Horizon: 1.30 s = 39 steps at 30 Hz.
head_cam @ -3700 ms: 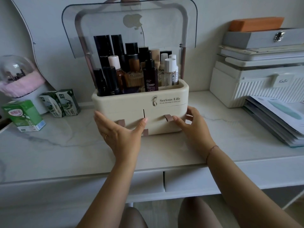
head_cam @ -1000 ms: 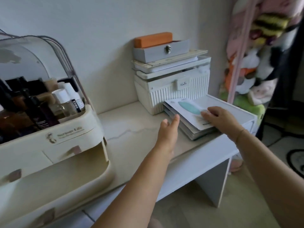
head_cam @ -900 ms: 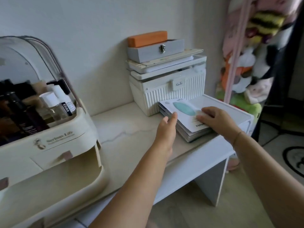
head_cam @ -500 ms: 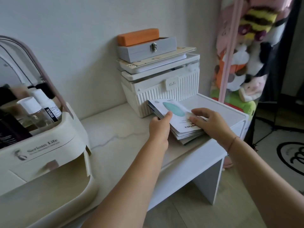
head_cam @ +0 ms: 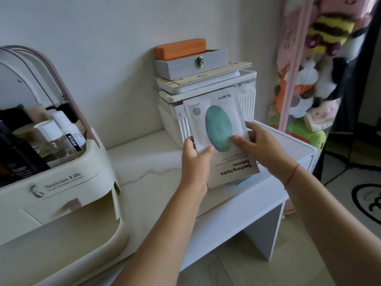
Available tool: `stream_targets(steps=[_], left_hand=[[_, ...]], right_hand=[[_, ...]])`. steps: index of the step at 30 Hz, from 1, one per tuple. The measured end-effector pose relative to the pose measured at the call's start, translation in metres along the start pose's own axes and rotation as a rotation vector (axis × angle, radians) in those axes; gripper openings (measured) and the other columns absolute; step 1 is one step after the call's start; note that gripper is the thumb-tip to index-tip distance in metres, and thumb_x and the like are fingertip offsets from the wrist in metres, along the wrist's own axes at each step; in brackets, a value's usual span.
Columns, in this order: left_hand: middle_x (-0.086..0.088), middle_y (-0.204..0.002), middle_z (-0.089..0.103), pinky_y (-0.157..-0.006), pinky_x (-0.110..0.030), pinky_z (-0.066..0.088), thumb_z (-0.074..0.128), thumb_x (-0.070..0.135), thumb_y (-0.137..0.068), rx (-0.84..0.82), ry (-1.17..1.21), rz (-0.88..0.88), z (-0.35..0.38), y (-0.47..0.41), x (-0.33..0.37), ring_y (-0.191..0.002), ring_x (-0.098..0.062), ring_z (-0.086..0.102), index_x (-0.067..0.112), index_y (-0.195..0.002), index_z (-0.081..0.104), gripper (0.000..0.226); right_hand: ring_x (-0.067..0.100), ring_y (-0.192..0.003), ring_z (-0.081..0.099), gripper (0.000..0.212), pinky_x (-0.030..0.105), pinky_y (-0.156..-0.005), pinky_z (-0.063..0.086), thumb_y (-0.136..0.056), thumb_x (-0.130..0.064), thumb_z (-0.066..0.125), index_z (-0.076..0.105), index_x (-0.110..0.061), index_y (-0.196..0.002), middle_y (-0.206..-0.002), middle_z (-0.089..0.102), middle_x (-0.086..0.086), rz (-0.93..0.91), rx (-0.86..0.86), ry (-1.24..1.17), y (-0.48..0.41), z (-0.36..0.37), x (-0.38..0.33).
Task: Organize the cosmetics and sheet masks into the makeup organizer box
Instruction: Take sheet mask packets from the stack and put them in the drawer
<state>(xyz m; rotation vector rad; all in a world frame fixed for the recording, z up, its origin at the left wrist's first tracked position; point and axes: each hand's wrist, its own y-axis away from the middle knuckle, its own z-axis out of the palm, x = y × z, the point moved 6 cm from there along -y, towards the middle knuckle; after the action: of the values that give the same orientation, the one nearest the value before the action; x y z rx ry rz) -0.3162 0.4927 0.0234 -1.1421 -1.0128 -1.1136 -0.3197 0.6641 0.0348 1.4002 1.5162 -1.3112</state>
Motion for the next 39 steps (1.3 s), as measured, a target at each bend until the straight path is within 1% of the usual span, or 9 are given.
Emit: stream_targets(steps=[5, 8, 12, 17, 23, 26, 29, 33, 39], left_hand=[[0.008, -0.109, 0.07, -0.088, -0.028, 0.053, 0.061, 0.013, -0.08, -0.028, -0.117, 0.261, -0.044, 0.005, 0.037, -0.1, -0.01, 0.067, 0.032, -0.113, 0.053, 0.038], [0.016, -0.107, 0.07, -0.08, -0.02, 0.051, 0.063, 0.022, -0.081, -0.03, -0.194, 0.253, -0.071, 0.014, 0.037, -0.099, -0.005, 0.067, 0.047, -0.103, 0.054, 0.034], [0.009, -0.102, 0.074, -0.078, -0.021, 0.053, 0.07, 0.027, -0.078, 0.001, -0.074, 0.17, -0.094, 0.022, 0.018, -0.097, -0.01, 0.07, 0.031, -0.103, 0.057, 0.029], [0.008, -0.102, 0.074, -0.078, -0.022, 0.052, 0.076, 0.029, -0.071, 0.068, -0.036, 0.235, -0.102, 0.021, 0.034, -0.097, -0.011, 0.069, 0.025, -0.103, 0.057, 0.038], [0.011, -0.095, 0.072, -0.071, -0.011, 0.049, 0.086, 0.013, -0.066, 0.047, -0.307, 0.479, -0.112, 0.015, 0.11, -0.085, 0.001, 0.068, 0.019, -0.109, 0.058, 0.052], [0.023, -0.105, 0.064, -0.077, -0.003, 0.043, 0.088, 0.028, -0.061, 0.012, -0.564, 0.521, -0.122, 0.014, 0.138, -0.095, 0.016, 0.058, 0.032, -0.118, 0.054, 0.066], [0.011, -0.109, 0.067, -0.087, -0.023, 0.051, 0.088, 0.043, -0.053, -0.115, -0.654, 0.397, -0.132, 0.012, 0.156, -0.1, 0.0, 0.063, 0.047, -0.121, 0.047, 0.079], [0.013, -0.095, 0.074, -0.083, -0.043, 0.057, 0.082, 0.058, -0.047, -0.288, -0.876, 0.225, -0.135, 0.015, 0.168, -0.089, -0.01, 0.071, 0.038, -0.098, 0.066, 0.058], [0.019, -0.091, 0.073, -0.072, -0.02, 0.053, 0.082, 0.033, -0.069, -0.151, -0.732, 0.295, -0.159, 0.045, 0.161, -0.084, 0.0, 0.069, 0.032, -0.097, 0.066, 0.033]], right_hand=[[0.021, -0.085, 0.068, 0.032, 0.031, -0.074, 0.057, -0.084, -0.001, 0.063, 0.054, 0.003, -0.115, -0.097, 0.07, 0.011, -0.089, -0.111, -0.522, 0.009, 0.036, -0.032], [0.024, -0.091, 0.066, 0.03, 0.033, -0.082, 0.056, -0.086, 0.006, 0.058, 0.049, 0.006, -0.114, -0.103, 0.067, 0.016, -0.11, -0.161, -0.56, 0.015, 0.068, -0.032], [0.021, -0.087, 0.066, 0.022, 0.037, -0.081, 0.055, -0.086, 0.002, 0.06, 0.054, -0.007, -0.106, -0.094, 0.07, 0.007, -0.095, -0.208, -0.552, 0.023, 0.098, -0.017], [0.019, -0.094, 0.066, 0.031, 0.035, -0.085, 0.054, -0.081, -0.004, 0.069, 0.059, -0.009, -0.11, -0.104, 0.071, 0.007, -0.127, -0.215, -0.446, 0.028, 0.111, -0.006], [0.009, -0.077, 0.067, 0.025, 0.022, -0.069, 0.054, -0.076, -0.001, 0.072, 0.066, -0.012, -0.097, -0.083, 0.074, -0.004, -0.117, -0.224, -0.429, 0.031, 0.107, -0.012], [0.016, -0.077, 0.066, 0.023, 0.034, -0.073, 0.056, -0.076, -0.003, 0.073, 0.066, -0.007, -0.097, -0.085, 0.072, 0.005, -0.162, -0.259, -0.307, 0.028, 0.098, -0.029], [0.026, -0.081, 0.067, 0.024, 0.05, -0.081, 0.053, -0.077, -0.002, 0.074, 0.065, -0.005, -0.099, -0.092, 0.071, 0.018, -0.17, -0.318, -0.206, 0.026, 0.087, -0.049], [0.018, -0.071, 0.066, 0.014, 0.047, -0.072, 0.055, -0.076, -0.008, 0.074, 0.065, -0.012, -0.086, -0.078, 0.07, 0.012, -0.256, -0.426, 0.081, 0.03, 0.085, -0.08], [0.005, -0.057, 0.063, 0.015, 0.029, -0.058, 0.054, -0.069, -0.014, 0.078, 0.067, -0.022, -0.076, -0.068, 0.069, 0.0, -0.325, -0.359, 0.222, 0.043, 0.094, -0.115]])
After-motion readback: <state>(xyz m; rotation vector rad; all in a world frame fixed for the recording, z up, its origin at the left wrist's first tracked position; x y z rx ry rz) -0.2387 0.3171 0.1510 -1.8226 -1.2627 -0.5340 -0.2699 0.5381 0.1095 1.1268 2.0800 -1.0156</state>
